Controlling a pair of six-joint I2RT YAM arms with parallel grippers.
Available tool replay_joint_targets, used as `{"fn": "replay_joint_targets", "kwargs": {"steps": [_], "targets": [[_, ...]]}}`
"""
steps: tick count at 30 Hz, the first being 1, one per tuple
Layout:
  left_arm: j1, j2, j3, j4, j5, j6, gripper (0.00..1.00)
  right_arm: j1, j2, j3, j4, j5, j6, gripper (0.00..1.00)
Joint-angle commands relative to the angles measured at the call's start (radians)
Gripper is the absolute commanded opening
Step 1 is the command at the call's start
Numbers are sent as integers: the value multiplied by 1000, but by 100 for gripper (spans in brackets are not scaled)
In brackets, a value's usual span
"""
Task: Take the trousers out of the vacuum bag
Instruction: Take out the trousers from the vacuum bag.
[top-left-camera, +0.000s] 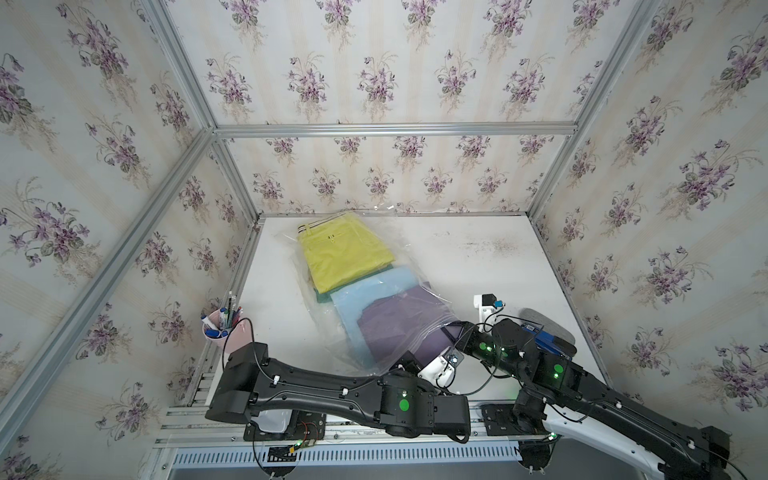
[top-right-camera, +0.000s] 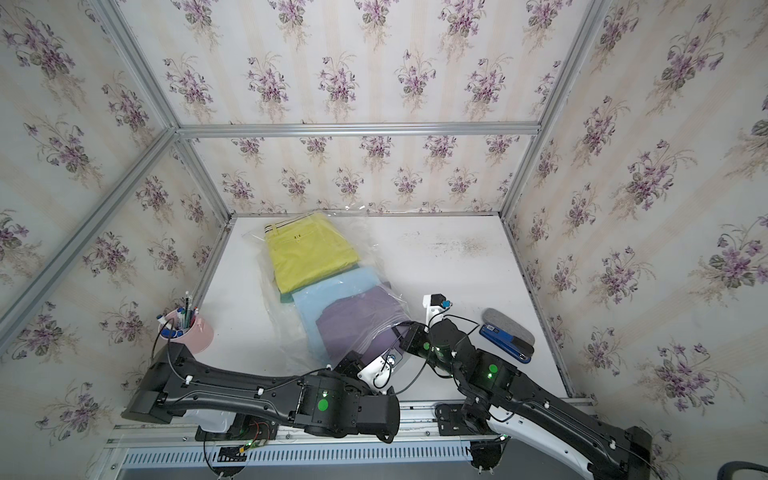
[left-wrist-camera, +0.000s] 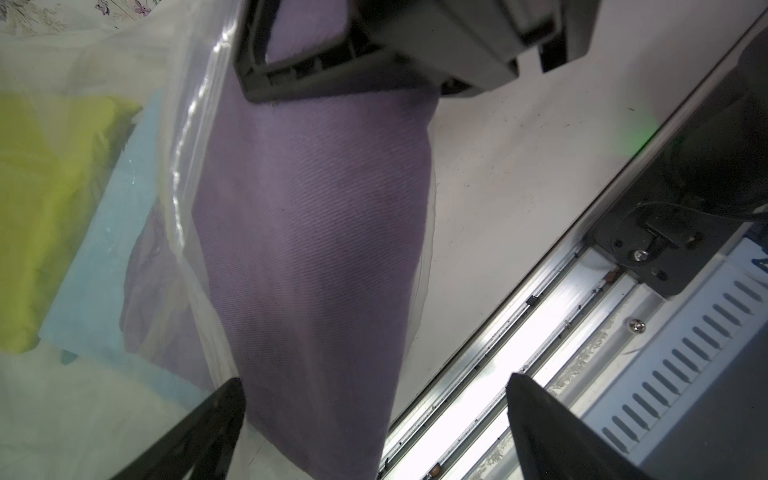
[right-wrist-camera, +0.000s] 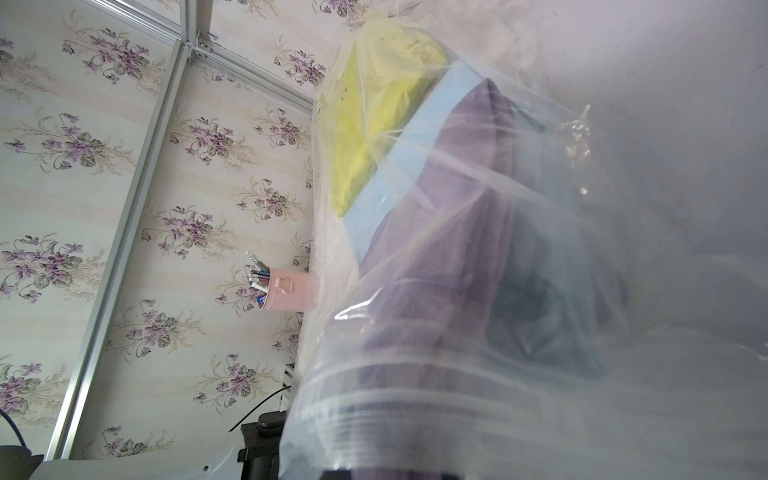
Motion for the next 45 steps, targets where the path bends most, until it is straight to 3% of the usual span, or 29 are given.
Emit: {"fn": "replay_joint_targets", "kwargs": {"steps": [1,13,20,31,34,39,45], "targets": [[11,19,-24,5,-45,-58,99,-3,-10,-6,37,31,0,0],[36,88,-116,45,-5,-141,98,-11,-4,-3,42,28,-8,0],[39,106,-144,53,31,-160,90,-22,-2,-3,42,26,-13,0],[-35,102,-49,71,99,-134,89,-43,4,-18,48,11,-17,0],[-50,127,-12,66,94,-131,90,-47,5,-20,48,8,-17,0],[-43,186,4,15,23,-182,100,-52,7,-20,52,-1,-18,0],[-24,226,3,-80,-59,-306,100,-54,14,-20,55,-9,-20,0]]}}
